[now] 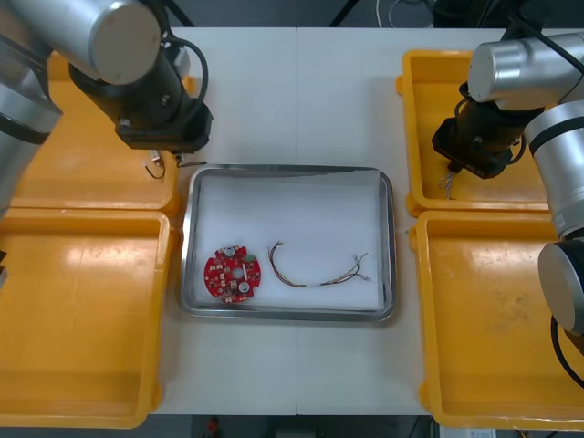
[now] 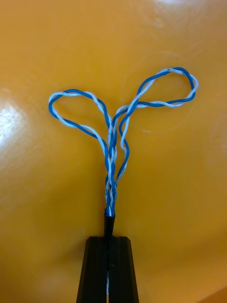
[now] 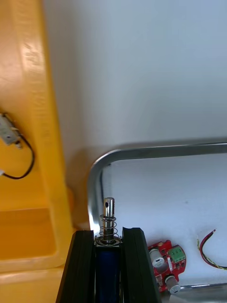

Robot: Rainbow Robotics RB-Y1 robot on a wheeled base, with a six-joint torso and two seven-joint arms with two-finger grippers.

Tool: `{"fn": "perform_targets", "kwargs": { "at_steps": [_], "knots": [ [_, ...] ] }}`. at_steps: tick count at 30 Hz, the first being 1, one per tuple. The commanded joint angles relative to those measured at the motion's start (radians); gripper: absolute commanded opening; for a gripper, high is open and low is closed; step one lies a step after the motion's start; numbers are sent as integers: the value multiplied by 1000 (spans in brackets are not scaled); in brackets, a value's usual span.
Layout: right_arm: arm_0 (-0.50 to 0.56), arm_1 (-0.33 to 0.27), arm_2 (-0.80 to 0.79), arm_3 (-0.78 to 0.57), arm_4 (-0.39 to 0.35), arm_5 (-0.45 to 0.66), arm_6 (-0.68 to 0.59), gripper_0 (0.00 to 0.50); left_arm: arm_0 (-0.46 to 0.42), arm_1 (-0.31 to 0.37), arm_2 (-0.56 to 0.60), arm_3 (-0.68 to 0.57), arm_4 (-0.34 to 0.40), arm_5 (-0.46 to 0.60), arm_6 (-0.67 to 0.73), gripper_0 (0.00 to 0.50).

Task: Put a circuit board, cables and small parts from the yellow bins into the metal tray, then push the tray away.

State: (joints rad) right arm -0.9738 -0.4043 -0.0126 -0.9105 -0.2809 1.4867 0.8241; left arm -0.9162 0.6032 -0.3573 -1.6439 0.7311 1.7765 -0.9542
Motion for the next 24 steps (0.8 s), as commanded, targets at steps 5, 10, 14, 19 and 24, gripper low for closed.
{"fn": "perform_targets", "kwargs": {
  "at_steps": [5,10,14,19,24],
  "knots": [
    [-22,-5,8,-79,39,66,-33,0,71,-25,-157,-25,-47,-157,-34,0],
    [-22,-21,6,-160,34,159,-22,0,85,-25,-230,9,-65,-241,-21,0],
    [-22,-36,6,-242,29,250,-2,0,85,-26,-270,42,-67,-301,-11,0],
    [-22,-59,-4,-337,20,362,87,0,85,-34,-293,70,-78,-327,-5,0],
    [-26,-67,-63,-413,3,433,174,0,85,-36,-293,72,-70,-327,6,329]
  ]
}}
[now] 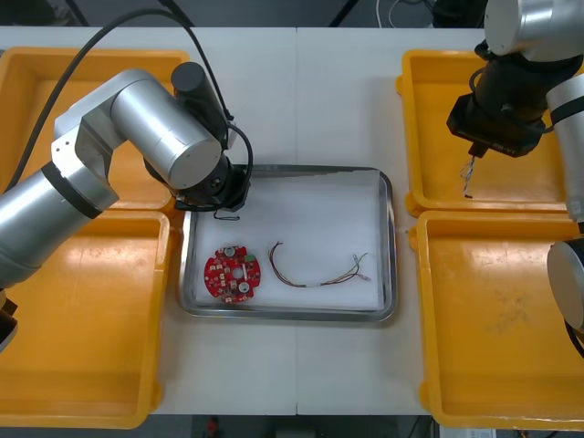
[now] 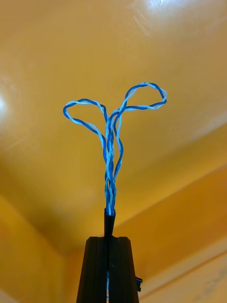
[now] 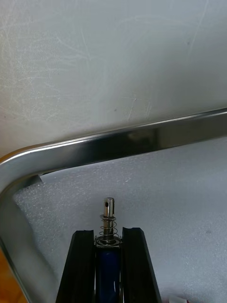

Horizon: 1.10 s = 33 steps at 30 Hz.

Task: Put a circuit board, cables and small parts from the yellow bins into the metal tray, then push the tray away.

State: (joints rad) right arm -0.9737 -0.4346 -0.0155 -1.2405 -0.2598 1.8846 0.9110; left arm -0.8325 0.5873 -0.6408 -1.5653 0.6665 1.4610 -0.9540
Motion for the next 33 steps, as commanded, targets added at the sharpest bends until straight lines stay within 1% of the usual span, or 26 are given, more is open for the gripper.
{"fn": "perform_targets", "kwargs": {
  "at_steps": [1,2,8,11,16,20,22,24,25,27,32,33],
  "knots": [
    [-28,-39,-66,-97,-22,35,104,0,1,-21,-10,-9,-5,-11,9,467],
    [-34,-39,-69,-112,-26,35,126,0,1,-23,-10,-9,-5,-13,12,500],
    [-65,-41,-74,-197,-41,35,213,0,0,-21,-10,-25,-7,-11,40,500],
    [-80,-42,-86,-218,-52,35,262,0,1,-21,-4,-44,-8,-7,57,500],
    [-83,-46,-98,-261,-61,35,324,0,0,-21,49,-114,-7,64,103,500],
    [-83,-52,-98,-280,-76,35,339,0,0,-18,122,-176,2,168,101,500],
    [-83,-53,-97,-294,-87,35,348,0,-2,-12,161,-191,19,203,103,500],
    [-82,-55,-98,-312,-95,35,358,0,-2,-3,227,-209,44,240,103,500],
    [-83,-55,-98,-315,-96,35,359,0,-2,-1,243,-213,51,249,103,500],
    [-83,-55,-98,-326,-104,35,368,0,-11,8,312,-213,84,289,100,500],
    [-82,-55,-95,-327,-125,35,390,0,-28,34,429,-208,94,367,81,500],
    [-82,-55,-92,-330,-144,35,394,0,-27,42,451,-202,94,374,77,500]
  ]
}}
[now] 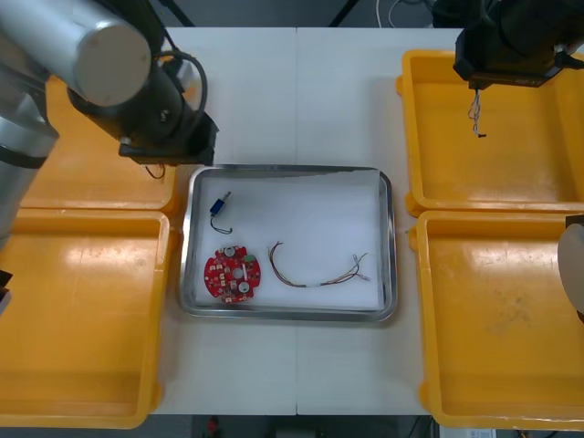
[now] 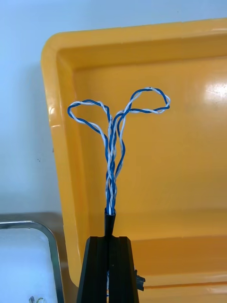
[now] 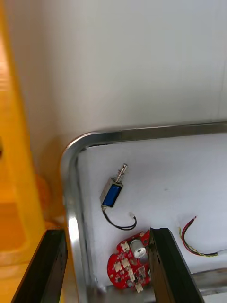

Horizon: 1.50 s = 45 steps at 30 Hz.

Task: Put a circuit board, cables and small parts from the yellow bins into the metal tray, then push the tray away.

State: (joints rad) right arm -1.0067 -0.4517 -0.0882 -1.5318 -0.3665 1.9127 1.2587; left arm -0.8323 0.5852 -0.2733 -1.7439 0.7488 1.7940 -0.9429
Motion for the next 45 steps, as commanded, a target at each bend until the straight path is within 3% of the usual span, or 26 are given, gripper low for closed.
{"fn": "perform_targets", "kwargs": {
  "at_steps": [1,7,11,17,23,36,45],
  "knots": [
    [-49,-39,-19,-42,-58,7,54,0,-28,51,102,-17,14,41,62,500],
    [-49,-44,-8,-96,-203,7,93,0,-28,79,166,55,-6,19,42,500],
    [-47,-48,53,-142,-261,7,117,0,-30,87,197,127,-19,-24,6,500],
    [-47,-45,151,-217,-301,7,309,0,-28,94,198,245,-52,-114,-68,500],
    [-43,-30,234,-254,-413,7,438,0,-28,94,198,351,-49,-243,-83,500],
    [10,-8,484,-347,-407,7,648,0,-28,91,141,492,-14,-418,-113,500],
    [46,5,647,-347,-287,-30,775,0,-28,88,69,549,-5,-486,-119,500]
  ]
}}
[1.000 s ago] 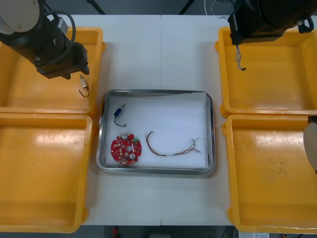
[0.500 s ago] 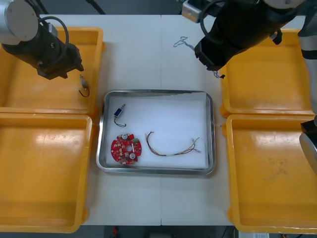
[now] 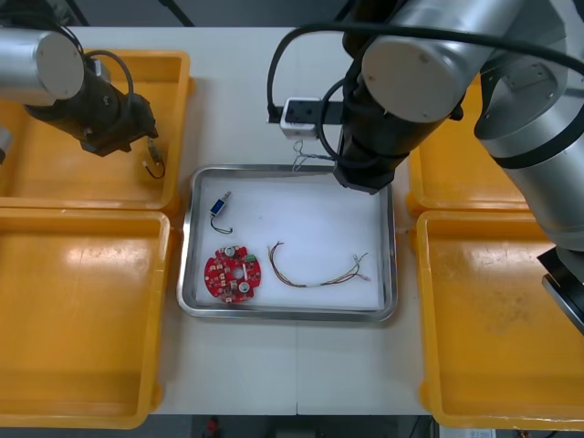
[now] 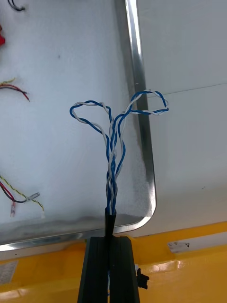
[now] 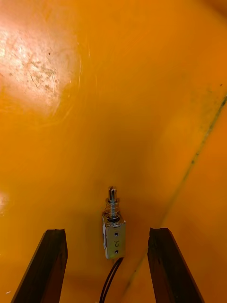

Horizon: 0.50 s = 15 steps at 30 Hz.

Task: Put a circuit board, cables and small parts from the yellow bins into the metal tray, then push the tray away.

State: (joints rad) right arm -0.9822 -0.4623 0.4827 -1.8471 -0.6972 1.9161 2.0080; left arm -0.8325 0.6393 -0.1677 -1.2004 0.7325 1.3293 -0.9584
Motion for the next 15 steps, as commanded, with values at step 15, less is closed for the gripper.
{"fn": "perform_targets", "kwargs": {
  "at_steps": [15],
  "knots": [
    [65,22,295,103,159,-282,34,0,-27,8,-69,84,28,-88,-126,500]
  ]
}}
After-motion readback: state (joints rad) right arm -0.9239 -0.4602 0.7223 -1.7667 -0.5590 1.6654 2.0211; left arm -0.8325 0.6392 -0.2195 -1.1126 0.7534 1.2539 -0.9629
